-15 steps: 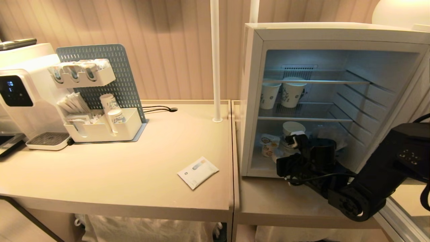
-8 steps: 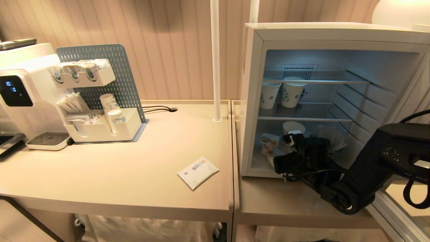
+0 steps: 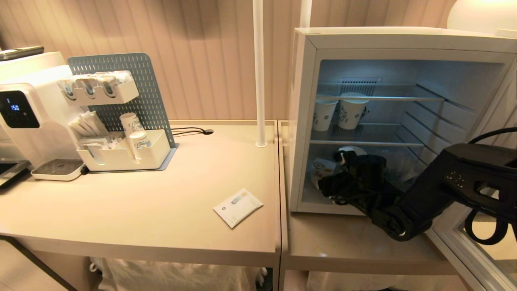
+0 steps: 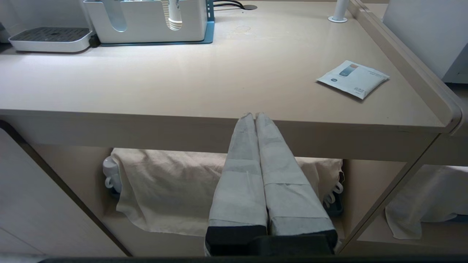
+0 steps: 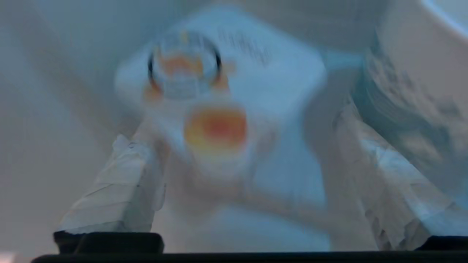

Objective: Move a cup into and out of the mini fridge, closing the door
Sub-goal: Take the yoghurt out of the freezer

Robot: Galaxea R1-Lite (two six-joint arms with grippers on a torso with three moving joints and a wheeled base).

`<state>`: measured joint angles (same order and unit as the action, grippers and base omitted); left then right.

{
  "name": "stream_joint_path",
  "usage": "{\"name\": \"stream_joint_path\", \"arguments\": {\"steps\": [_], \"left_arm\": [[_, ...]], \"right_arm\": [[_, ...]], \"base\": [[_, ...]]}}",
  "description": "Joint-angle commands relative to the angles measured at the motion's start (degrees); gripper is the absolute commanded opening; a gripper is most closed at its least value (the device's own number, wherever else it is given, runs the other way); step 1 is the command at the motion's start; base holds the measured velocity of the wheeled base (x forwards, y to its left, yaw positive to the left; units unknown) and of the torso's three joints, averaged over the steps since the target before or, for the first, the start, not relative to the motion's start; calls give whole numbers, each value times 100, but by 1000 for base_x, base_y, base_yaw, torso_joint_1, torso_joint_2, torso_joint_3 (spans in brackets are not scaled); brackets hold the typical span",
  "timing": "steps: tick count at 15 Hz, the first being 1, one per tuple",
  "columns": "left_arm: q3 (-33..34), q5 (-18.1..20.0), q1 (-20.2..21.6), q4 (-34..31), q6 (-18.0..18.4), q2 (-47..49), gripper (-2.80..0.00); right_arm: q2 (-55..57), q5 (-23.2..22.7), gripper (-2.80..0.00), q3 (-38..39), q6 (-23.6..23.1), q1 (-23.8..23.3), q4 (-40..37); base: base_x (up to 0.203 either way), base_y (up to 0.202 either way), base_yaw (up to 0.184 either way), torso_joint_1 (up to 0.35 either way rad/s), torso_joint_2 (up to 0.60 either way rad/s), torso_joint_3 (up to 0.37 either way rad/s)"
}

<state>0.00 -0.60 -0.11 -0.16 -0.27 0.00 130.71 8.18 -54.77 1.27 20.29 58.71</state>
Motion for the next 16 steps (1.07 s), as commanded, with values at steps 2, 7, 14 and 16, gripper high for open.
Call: {"name": "stream_joint_path", "arguments": {"steps": [2, 7, 14, 16], "left_arm": [[0, -2, 2, -2, -8, 9, -280], [9, 7, 2, -3, -43, 9, -280], [0, -2, 2, -2, 0, 9, -280], [0, -2, 2, -2, 9, 9, -280]], "right_arm": [[382, 8, 0, -787, 4, 3, -356], [790, 8, -270, -1876, 5, -94, -1216], [290, 11, -280, -1093, 14, -182, -1016], [-187, 3, -280, -611, 9, -177, -963]], "base": [[0, 0, 0, 0, 0, 0], [0, 0, 0, 0, 0, 0], [0, 0, 0, 0, 0, 0], [0, 0, 0, 0, 0, 0]]}}
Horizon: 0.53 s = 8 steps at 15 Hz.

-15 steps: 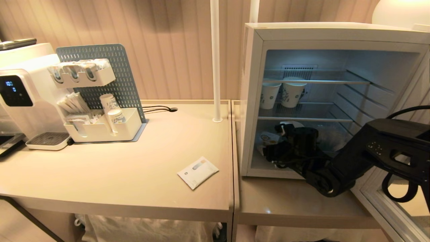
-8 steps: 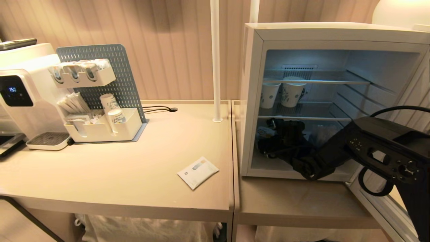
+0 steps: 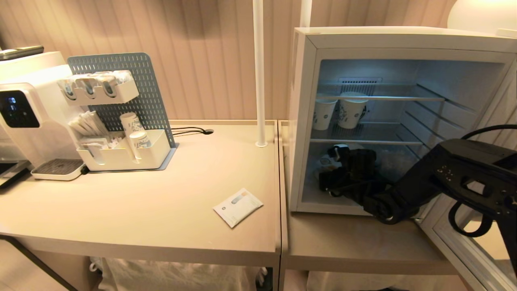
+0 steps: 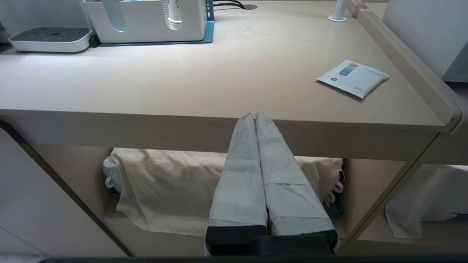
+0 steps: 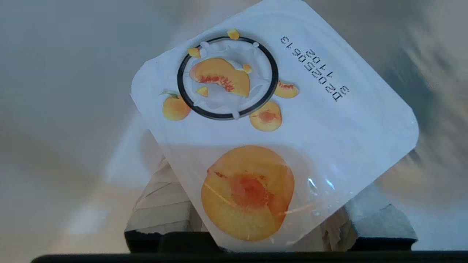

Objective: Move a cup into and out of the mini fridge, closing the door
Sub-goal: Take the yoghurt out of the freezer

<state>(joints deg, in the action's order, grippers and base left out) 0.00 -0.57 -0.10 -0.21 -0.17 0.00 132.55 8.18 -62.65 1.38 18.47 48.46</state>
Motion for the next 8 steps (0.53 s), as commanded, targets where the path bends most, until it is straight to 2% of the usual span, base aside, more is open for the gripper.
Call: {"name": "stream_joint_path", "arguments": {"steps": [1, 8], "left_arm": [[0, -4, 1, -5, 0, 9, -280], [0, -4, 1, -5, -9, 9, -280]], "right_arm": [[-640, 1, -280, 453, -5, 6, 101], [-1972, 72, -280, 2318, -32, 82, 656]], "base": [[0, 0, 0, 0, 0, 0], [0, 0, 0, 0, 0, 0]]}}
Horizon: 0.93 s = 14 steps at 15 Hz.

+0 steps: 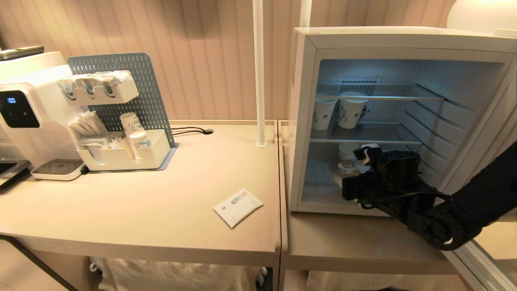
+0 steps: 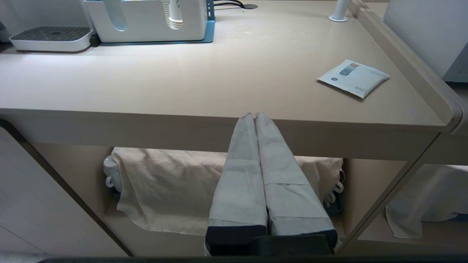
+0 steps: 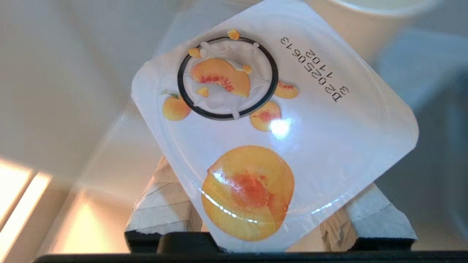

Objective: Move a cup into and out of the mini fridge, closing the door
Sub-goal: Take the yoghurt out of the freezer

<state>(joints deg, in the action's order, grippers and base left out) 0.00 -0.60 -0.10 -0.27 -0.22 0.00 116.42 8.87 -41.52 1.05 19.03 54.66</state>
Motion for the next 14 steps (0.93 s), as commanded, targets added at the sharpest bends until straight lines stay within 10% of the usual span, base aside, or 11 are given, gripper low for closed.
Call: {"name": "stream_joint_path", "arguments": {"steps": [1, 14], "left_arm": [[0, -2, 1, 0, -4, 9, -280], [0, -2, 1, 0, -22, 9, -280]], "right_arm": [[-527, 79, -280, 444, -3, 74, 116], [-1997, 1302, -280, 2508, -220, 228, 1846]], "base": [[0, 0, 0, 0, 0, 0], [0, 0, 0, 0, 0, 0]]}}
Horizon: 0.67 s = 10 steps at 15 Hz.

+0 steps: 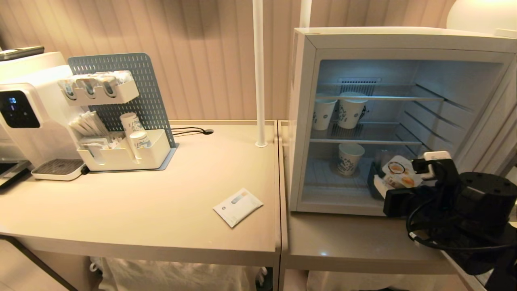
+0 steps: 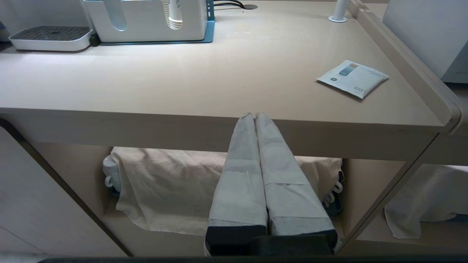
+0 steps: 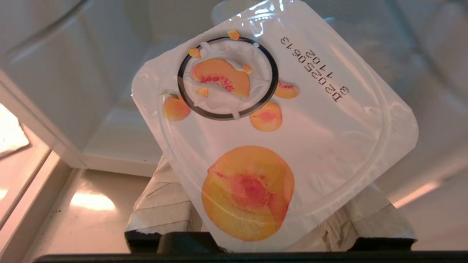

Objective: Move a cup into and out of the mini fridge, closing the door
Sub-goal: Take the yoghurt out of the freezer, then place the yoghurt on the table

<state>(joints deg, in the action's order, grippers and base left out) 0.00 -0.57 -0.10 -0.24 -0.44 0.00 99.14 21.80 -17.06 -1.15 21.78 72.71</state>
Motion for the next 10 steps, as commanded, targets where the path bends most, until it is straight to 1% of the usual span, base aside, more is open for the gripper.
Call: {"name": "stream_joint_path", "arguments": {"steps": [1, 4, 5, 10], "left_arm": [[0, -3, 1, 7, -5, 9, -280], [0, 5, 1, -2, 0, 9, -280], [0, 4, 1, -2, 0, 9, -280], [0, 5, 1, -2, 0, 9, -280]], "right_arm": [[-398, 11, -280, 123, 0, -190, 41], [-763, -64, -280, 421, 7, -718, 48], [-930, -89, -280, 504, 13, -803, 43], [-2000, -173, -280, 1255, 51, -871, 2]], "base": [[0, 0, 0, 0, 0, 0], [0, 0, 0, 0, 0, 0], [0, 0, 0, 0, 0, 0], [0, 0, 0, 0, 0, 0]]}}
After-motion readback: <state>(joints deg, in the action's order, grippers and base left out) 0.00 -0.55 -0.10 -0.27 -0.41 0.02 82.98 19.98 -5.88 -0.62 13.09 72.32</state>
